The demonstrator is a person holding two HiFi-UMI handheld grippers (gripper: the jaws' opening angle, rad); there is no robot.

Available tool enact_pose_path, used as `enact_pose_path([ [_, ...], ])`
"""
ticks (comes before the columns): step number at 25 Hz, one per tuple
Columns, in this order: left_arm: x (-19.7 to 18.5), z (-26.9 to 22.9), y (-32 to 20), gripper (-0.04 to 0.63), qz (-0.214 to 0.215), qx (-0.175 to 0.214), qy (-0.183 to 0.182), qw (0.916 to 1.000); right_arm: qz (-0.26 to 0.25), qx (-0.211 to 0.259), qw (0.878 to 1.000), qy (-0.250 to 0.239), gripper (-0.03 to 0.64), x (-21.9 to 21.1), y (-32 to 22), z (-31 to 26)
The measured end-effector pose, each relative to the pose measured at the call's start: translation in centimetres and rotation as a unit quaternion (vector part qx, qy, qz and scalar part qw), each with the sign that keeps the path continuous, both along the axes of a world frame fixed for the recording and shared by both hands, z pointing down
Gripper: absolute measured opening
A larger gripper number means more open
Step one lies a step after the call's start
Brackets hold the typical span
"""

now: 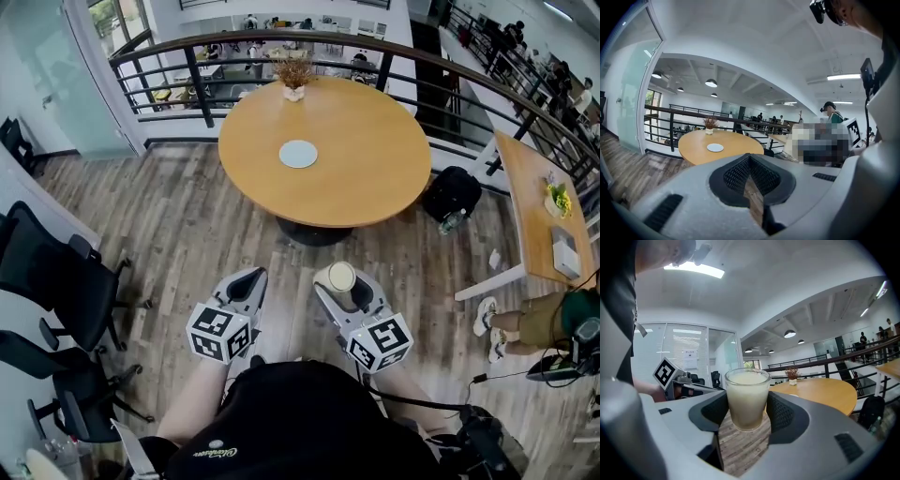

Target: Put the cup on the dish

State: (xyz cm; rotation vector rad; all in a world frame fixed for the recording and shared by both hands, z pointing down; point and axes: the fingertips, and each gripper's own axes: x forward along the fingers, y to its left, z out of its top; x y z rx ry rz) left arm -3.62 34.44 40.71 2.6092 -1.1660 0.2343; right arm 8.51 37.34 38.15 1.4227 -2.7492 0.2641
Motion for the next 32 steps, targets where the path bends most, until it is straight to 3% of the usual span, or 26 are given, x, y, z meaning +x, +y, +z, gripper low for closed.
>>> enact_pose_path([
  [19,1.3,0.6,-0.3,-0.006,-0.025,-0.005,-0.002,0.9997,-0.03,0.006,0.999,0.011,0.25,1.1,-1.2,0.2],
  [26,1.4,1.4,-5.5,-0.006,-0.02,0.002,0.015,0.9997,-0.026,0.006,0.999,0.026,0.25,0.9,-5.6,1.2],
  [32,0.9,2.6,-14.5,-0.006,-0.008,0.003,0.027,0.9996,-0.021,0.001,0.999,0.038,0.25,-0.6,-13.8,2.3],
])
